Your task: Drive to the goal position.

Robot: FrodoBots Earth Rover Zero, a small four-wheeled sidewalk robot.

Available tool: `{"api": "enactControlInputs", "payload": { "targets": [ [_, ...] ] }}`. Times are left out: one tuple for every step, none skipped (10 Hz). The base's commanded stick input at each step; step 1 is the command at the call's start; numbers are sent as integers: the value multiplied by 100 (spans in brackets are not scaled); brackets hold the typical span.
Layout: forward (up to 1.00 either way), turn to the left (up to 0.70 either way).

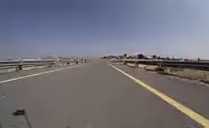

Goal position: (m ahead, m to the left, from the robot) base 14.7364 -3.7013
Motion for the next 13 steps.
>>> {"api": "enactControlInputs", "payload": {
  "targets": [
    [100, 0],
    [100, 0],
    [100, 0],
    [100, 0],
    [100, 0],
    [100, 0],
    [100, 0],
    [100, 0],
    [100, 0],
    [100, 0],
    [100, 0],
    [100, 0],
    [100, 0]
  ]
}}
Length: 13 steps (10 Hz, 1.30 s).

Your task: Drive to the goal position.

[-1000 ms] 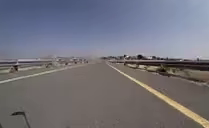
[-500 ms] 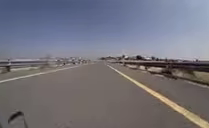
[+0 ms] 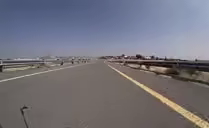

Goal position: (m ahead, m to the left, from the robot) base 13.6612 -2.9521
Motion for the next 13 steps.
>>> {"api": "enactControlInputs", "payload": {
  "targets": [
    [100, 0],
    [100, 0],
    [100, 0],
    [100, 0],
    [100, 0],
    [100, 0],
    [100, 8],
    [100, 21],
    [100, 0],
    [100, 0],
    [100, 0],
    [100, 0],
    [100, 0]
  ]
}}
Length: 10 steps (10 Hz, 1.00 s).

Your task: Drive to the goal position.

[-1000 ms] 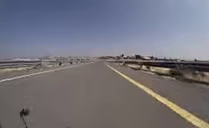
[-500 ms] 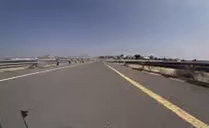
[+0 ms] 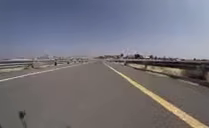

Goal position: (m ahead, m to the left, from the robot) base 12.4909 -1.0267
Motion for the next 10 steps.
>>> {"api": "enactControlInputs", "payload": {
  "targets": [
    [100, 0],
    [100, 0],
    [100, 0],
    [100, 0],
    [100, 0],
    [100, 0],
    [100, 0],
    [100, 0],
    [100, 0],
    [100, 0]
  ]
}}
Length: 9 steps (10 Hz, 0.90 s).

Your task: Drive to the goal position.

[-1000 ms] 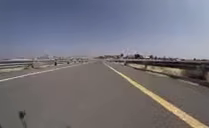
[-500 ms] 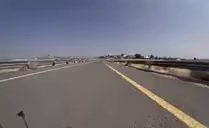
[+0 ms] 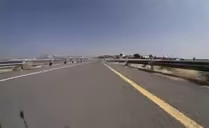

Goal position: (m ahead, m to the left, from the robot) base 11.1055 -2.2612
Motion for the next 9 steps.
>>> {"api": "enactControlInputs", "payload": {
  "targets": [
    [100, 0],
    [100, 0],
    [100, 0],
    [100, 0],
    [100, 0],
    [100, 0],
    [100, 0],
    [100, 0],
    [100, 27]
  ]
}}
